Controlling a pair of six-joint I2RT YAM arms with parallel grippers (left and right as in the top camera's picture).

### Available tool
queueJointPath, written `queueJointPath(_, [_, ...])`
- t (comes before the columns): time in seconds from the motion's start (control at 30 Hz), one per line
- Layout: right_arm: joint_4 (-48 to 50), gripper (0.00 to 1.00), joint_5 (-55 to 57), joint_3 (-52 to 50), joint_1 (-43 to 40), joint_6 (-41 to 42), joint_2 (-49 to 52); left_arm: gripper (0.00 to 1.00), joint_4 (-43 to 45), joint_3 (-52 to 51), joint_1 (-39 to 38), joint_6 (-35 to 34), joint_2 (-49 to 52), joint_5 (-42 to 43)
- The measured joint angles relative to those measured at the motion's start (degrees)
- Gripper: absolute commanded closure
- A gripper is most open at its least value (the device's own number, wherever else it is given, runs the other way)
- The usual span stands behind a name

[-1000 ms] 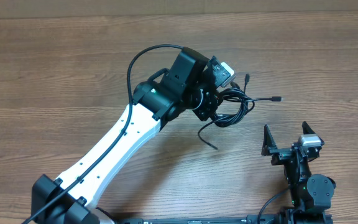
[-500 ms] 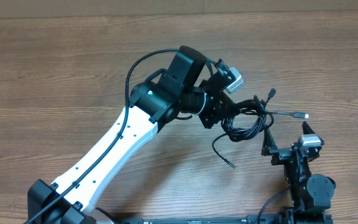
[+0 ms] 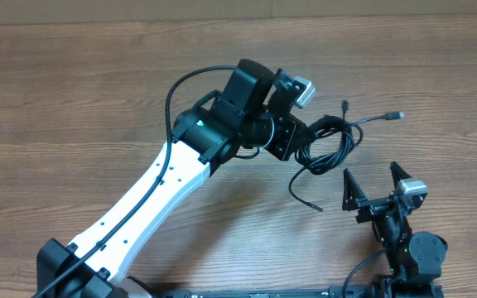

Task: Untangle cables
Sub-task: 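Close the left gripper on the coil and lift it up, then move the right gripper toward the hanging coil under the left gripper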

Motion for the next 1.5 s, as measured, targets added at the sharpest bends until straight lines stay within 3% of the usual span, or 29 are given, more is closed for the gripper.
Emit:
queueJointPath(0.13, [-10.75,0.0,-0.13,6.56,0.0,4.07,0.04,0.96,-2.47,0.0,-0.07,-1.81,0.0,-8.26])
queueJointPath(0.27, [-22.88,0.0,-0.5,20.37,0.02,7.56,0.7,0.96,-3.67,0.0,-1.53,-4.59,-0.5,-24.17])
queueJointPath(0.33, [-25.11,0.0,-0.46,24.2,0.0,7.96,1.66,0.96,-3.63,0.0,-2.64,-4.87,-1.01,-27.98])
queueJointPath(0.7, [-44.17,0.0,-7.08,44.35,0.04,13.49,20.83,0.96,-1.36,0.0,-15.34,-5.75,-2.43,-49.33])
queueJointPath(0.87, [-46.31,0.0,-12.33,50.1,0.04,14.69,27.89,0.96,1.25,0.0,-20.15,-5.75,-2.69,-57.27])
queueJointPath(1.03, [-46.49,0.0,-16.46,50.16,0.04,15.15,29.53,0.96,2.58,0.09,-22.56,-7.45,-2.8,-61.9])
queueJointPath(1.1, [-46.1,0.05,-18.14,50.16,0.04,15.19,29.53,0.96,2.6,0.09,-22.84,-9.01,-2.99,-62.4])
queueJointPath(1.5, [-44.28,0.17,-20.33,50.16,0.04,15.54,29.53,0.96,2.99,0.7,-22.93,-12.02,-11.04,-57.64])
